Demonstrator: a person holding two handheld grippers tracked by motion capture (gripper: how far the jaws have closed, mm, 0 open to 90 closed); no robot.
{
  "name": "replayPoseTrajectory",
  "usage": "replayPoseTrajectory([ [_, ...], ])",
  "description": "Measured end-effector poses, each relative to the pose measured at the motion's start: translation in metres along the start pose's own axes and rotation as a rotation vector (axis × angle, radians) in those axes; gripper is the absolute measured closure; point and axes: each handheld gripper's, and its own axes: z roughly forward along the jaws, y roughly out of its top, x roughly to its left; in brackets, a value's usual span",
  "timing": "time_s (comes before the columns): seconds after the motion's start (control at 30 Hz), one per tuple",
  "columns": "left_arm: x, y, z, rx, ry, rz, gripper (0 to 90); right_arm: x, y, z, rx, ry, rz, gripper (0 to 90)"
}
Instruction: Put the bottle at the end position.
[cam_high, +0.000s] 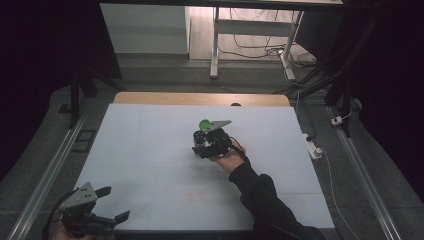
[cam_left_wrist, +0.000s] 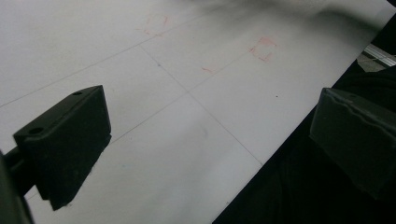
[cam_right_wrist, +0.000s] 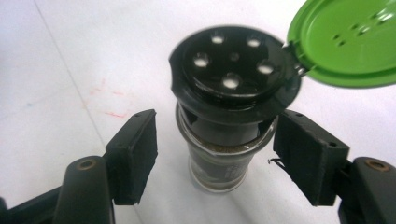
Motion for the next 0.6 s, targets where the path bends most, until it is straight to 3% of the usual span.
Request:
replayPoseTrajectory([
  [0.3, 0.002, 0.001, 0.001, 0.009, 0.004, -0.022, 0.0, 0.002, 0.001, -0.016, -0.002, -0.006, 0.019, 20.1],
  [0.6, 0.002, 0.001, 0.001, 0.031, 0.052, -0.039, 0.0, 0.003, -0.002, -0.03, -0.001, 0.016, 0.058, 10.5],
])
